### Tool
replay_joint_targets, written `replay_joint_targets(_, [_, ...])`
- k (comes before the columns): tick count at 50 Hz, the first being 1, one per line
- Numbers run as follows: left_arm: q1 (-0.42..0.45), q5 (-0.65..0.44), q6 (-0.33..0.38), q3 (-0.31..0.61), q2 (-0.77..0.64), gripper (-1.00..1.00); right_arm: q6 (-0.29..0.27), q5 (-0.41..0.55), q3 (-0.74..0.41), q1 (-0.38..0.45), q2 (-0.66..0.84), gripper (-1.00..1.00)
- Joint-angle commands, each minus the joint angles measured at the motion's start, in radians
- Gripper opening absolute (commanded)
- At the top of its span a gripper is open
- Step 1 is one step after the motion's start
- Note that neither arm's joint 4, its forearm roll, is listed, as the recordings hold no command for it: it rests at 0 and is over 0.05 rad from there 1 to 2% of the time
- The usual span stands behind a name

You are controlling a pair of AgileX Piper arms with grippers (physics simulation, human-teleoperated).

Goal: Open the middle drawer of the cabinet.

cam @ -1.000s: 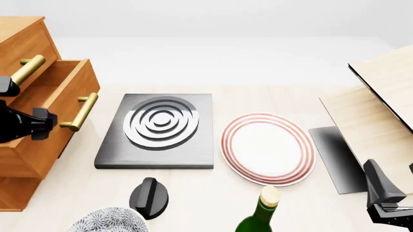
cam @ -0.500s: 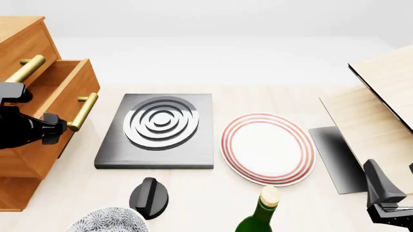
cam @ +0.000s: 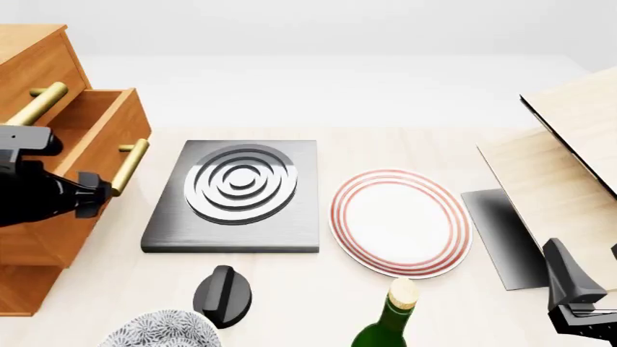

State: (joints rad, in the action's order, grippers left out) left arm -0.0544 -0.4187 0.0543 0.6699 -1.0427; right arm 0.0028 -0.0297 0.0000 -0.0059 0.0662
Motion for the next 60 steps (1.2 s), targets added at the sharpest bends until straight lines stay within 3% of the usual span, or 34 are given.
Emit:
replay_joint_targets(1, [0.024, -0.004, -0.018, -0.022, -0.016, 1.00, -0.005, 0.008, 0.000, 0.000, -0.017, 1.00])
replay_joint_targets(60, [0.154, 0.000, -0.037, -0.010, -0.025, 1.00, -0.005, 0.008, 0.000, 0.000, -0.017, 1.00])
